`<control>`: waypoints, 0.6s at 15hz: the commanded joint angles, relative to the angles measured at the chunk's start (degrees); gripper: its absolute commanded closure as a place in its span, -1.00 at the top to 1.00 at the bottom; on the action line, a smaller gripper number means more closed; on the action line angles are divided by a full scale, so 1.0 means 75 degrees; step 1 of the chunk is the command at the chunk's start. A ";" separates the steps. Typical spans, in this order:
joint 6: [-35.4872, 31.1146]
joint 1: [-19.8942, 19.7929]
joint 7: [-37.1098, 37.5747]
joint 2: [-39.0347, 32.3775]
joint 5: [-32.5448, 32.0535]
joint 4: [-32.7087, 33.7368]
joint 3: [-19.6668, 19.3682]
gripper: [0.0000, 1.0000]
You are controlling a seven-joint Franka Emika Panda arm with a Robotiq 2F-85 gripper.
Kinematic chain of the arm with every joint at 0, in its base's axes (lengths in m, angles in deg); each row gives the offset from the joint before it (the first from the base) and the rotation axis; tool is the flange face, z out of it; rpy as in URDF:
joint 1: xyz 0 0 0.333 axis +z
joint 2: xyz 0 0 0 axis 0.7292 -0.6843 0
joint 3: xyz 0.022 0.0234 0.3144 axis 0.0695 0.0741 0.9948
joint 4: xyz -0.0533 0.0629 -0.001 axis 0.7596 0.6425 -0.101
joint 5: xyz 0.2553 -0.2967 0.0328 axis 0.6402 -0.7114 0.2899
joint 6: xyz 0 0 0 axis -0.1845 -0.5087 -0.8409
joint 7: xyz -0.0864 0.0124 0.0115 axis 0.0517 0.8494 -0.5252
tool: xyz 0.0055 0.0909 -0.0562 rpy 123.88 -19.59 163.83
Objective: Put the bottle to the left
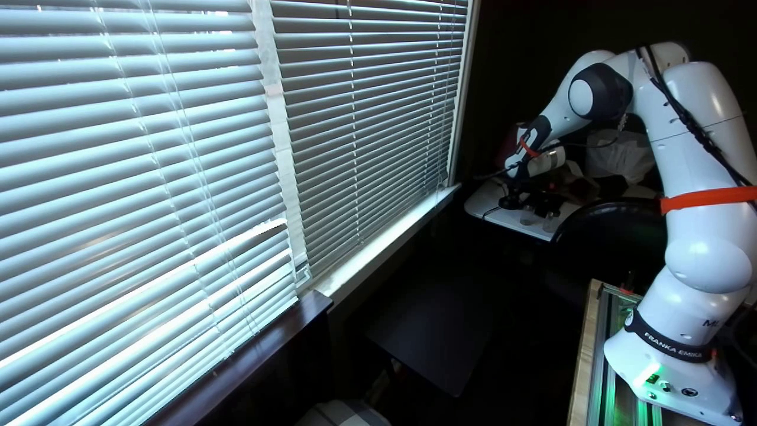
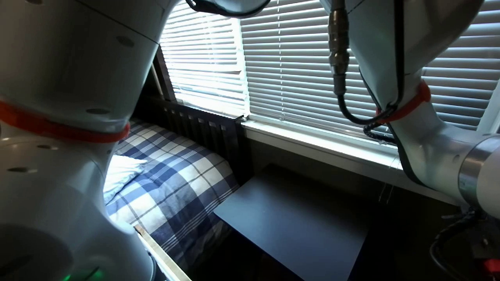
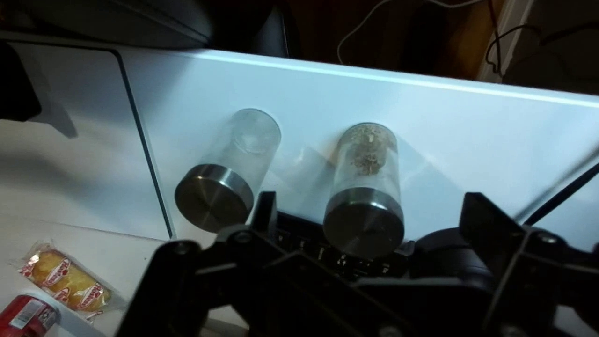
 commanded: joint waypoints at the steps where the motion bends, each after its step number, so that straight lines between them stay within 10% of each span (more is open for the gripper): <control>1: -0.0255 -0.0124 -0.0041 -0.0494 0.0596 0.0404 0.0040 1.00; 9: -0.0329 -0.0133 -0.0017 -0.1030 0.1054 0.0831 -0.0070 1.00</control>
